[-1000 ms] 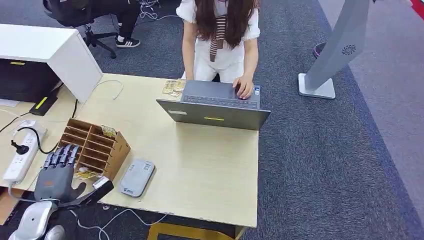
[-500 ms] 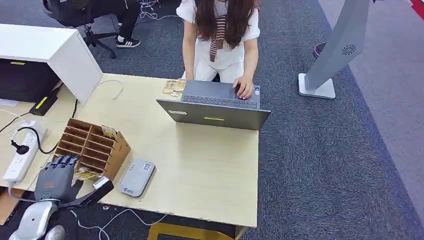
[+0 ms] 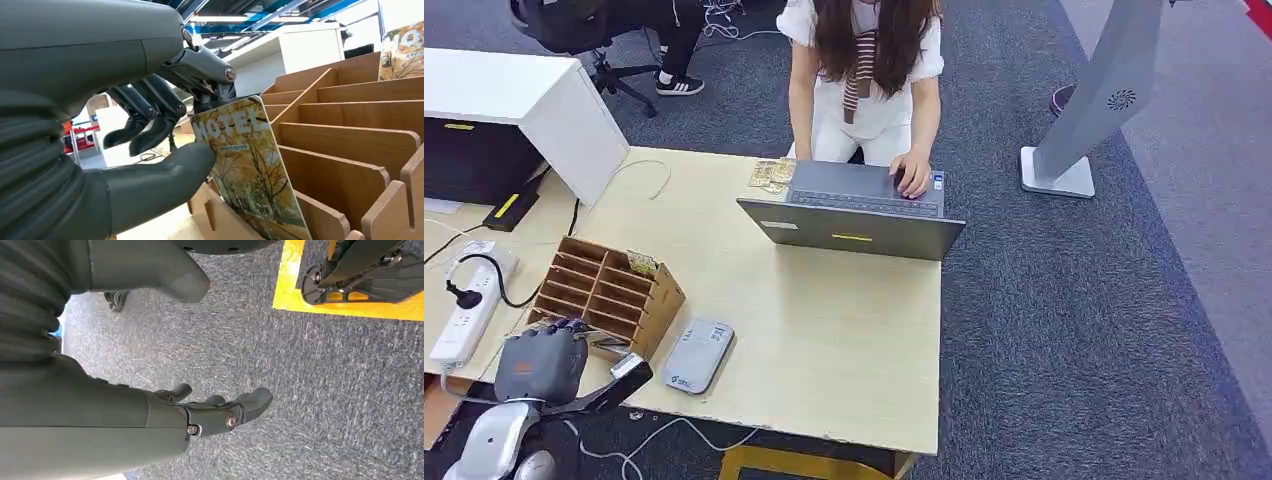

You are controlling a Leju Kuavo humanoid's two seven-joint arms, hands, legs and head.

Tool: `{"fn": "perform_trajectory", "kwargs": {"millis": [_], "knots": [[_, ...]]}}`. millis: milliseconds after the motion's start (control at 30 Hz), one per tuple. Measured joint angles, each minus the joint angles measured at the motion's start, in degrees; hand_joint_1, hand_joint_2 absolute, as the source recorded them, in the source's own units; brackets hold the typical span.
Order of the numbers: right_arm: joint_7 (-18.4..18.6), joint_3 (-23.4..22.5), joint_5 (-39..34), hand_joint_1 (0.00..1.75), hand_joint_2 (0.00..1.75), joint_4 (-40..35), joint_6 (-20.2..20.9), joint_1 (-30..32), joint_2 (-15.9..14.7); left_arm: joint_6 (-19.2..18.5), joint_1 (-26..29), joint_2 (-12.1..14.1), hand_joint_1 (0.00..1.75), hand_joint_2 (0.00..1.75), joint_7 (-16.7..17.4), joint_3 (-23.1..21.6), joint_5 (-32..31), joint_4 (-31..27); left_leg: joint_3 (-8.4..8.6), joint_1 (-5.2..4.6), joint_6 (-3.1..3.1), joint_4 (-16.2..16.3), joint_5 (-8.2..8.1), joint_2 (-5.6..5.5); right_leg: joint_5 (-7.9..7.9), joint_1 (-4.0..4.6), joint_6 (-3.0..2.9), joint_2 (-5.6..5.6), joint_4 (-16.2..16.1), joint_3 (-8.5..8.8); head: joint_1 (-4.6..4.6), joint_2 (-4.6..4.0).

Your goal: Pass the card to the sensor for recognition and then transmit it.

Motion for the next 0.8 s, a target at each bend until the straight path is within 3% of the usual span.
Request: {"fn": "perform_trajectory", "kwargs": {"millis": [433, 800], "knots": [[-0.09, -0.39, -0.02, 0.00, 1.75, 0.00, 0.00, 0.00, 0.00, 1.40, 0.32, 0.02, 1.75, 1.75, -0.77, -0.02, 0.28, -0.88, 0.00, 0.00, 0.00, 0.00, 0.00, 0.00, 0.00, 0.00, 0.00, 0.00, 0.00, 0.00, 0.02, 0.00], [-0.57, -1.95, -0.02, 0.00, 1.75, 0.00, -0.20, 0.03, 0.00, 2.16, 0.30, 2.49, 1.75, 1.75, -2.65, -3.11, 2.58, -14.43, 0.01, 0.00, 0.00, 0.01, 0.01, -0.01, 0.01, 0.00, 0.00, -0.01, 0.00, -0.01, 0.02, 0.00]]}}
